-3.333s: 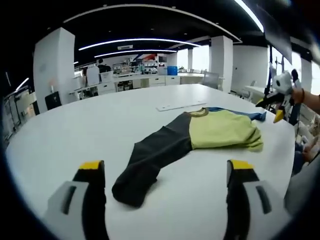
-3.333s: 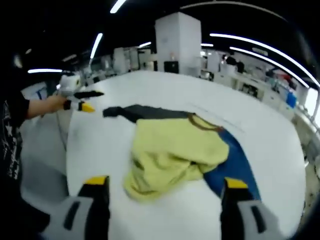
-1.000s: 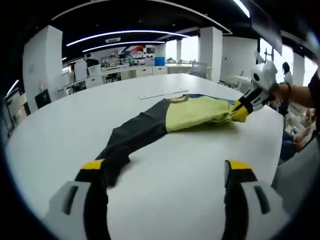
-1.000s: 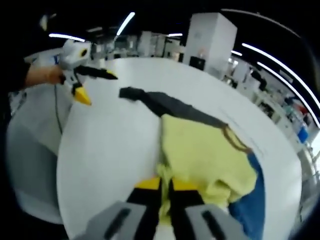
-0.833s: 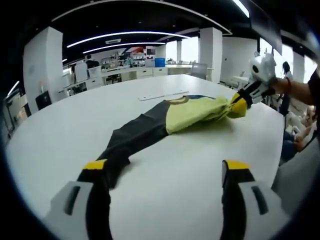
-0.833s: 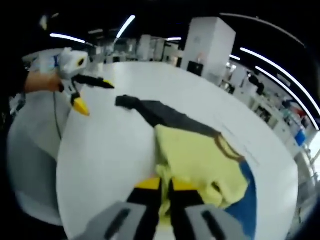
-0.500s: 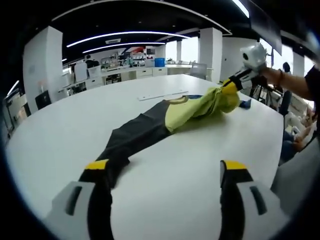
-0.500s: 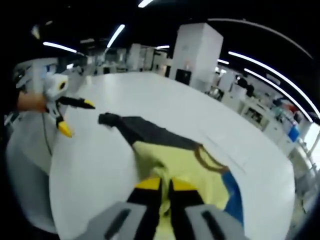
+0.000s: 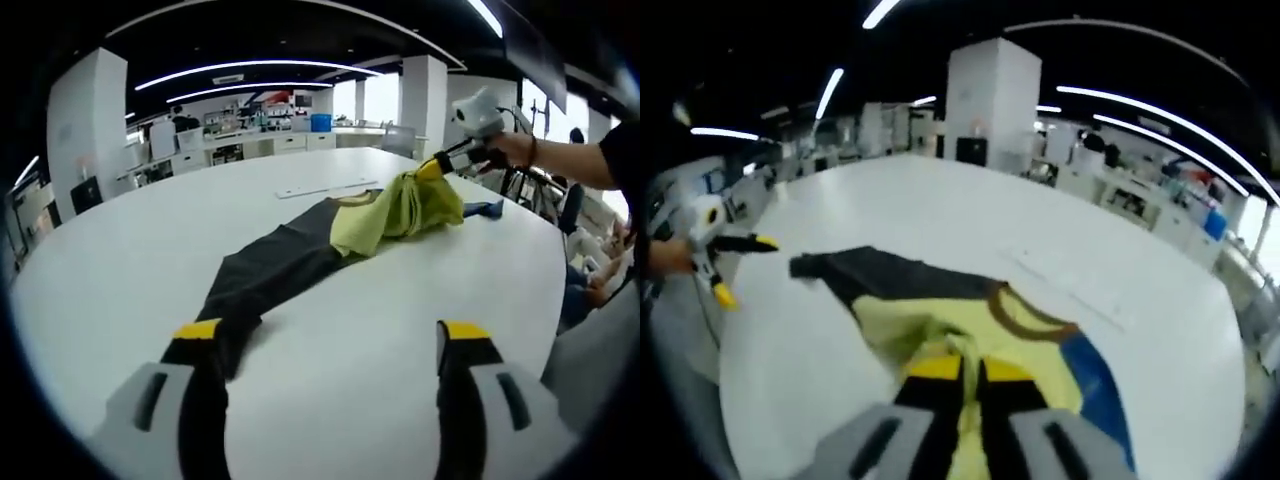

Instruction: Fold the garment on the visible template until the final outline fits inside the template.

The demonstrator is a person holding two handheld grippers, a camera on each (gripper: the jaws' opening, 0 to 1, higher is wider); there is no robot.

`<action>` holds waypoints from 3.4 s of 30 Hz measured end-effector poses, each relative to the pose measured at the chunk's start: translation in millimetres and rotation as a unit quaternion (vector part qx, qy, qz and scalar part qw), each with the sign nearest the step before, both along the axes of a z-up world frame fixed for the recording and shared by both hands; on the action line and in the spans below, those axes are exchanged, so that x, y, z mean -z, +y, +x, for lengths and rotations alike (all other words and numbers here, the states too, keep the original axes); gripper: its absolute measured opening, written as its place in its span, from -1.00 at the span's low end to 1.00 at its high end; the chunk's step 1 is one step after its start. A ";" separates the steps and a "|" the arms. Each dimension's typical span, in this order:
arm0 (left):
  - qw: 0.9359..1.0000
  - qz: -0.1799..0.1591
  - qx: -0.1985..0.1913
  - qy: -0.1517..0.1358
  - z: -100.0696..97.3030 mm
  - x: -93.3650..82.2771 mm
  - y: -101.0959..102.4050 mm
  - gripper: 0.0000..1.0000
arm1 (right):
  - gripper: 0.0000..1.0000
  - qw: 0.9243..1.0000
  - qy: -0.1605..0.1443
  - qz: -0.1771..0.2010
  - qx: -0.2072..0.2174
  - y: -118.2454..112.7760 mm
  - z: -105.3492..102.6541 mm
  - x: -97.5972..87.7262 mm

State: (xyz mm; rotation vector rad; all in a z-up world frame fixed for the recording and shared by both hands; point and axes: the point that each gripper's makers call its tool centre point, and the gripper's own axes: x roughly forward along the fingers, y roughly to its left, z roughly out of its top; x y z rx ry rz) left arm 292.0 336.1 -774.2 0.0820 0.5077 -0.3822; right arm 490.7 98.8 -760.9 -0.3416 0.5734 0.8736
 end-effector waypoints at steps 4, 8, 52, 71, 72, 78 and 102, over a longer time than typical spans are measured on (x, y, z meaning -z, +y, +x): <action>1.000 -0.002 0.000 0.000 3.2 1.1 -0.5 0.64 | -0.98 1.000 0.018 -0.001 0.015 -3.0 9.6 14.5; 1.000 -0.005 0.001 0.002 5.2 1.9 -3.2 0.62 | -0.98 0.999 0.036 -0.007 0.026 -6.1 18.6 28.6; 0.997 -0.032 0.055 -0.037 42.4 -26.8 -59.0 0.52 | 0.46 0.998 0.068 0.004 -0.007 -18.3 -26.4 21.5; 0.992 -0.047 0.110 -0.033 73.0 -23.5 -117.3 0.24 | 0.21 0.999 0.002 -0.002 -0.035 -47.8 -60.1 12.1; 0.992 -0.047 0.113 -0.031 73.9 -22.6 -120.1 0.22 | 0.19 0.999 0.001 0.000 -0.034 -49.1 -59.6 12.5; 0.991 -0.046 0.128 -0.021 83.3 -16.9 -139.3 0.14 | 0.07 1.000 -0.009 -0.007 -0.028 -57.6 -62.7 19.2; 0.989 -0.045 0.141 0.008 133.4 23.2 -190.3 -0.27 | -0.49 0.999 -0.028 -0.016 0.023 -90.4 -52.2 43.7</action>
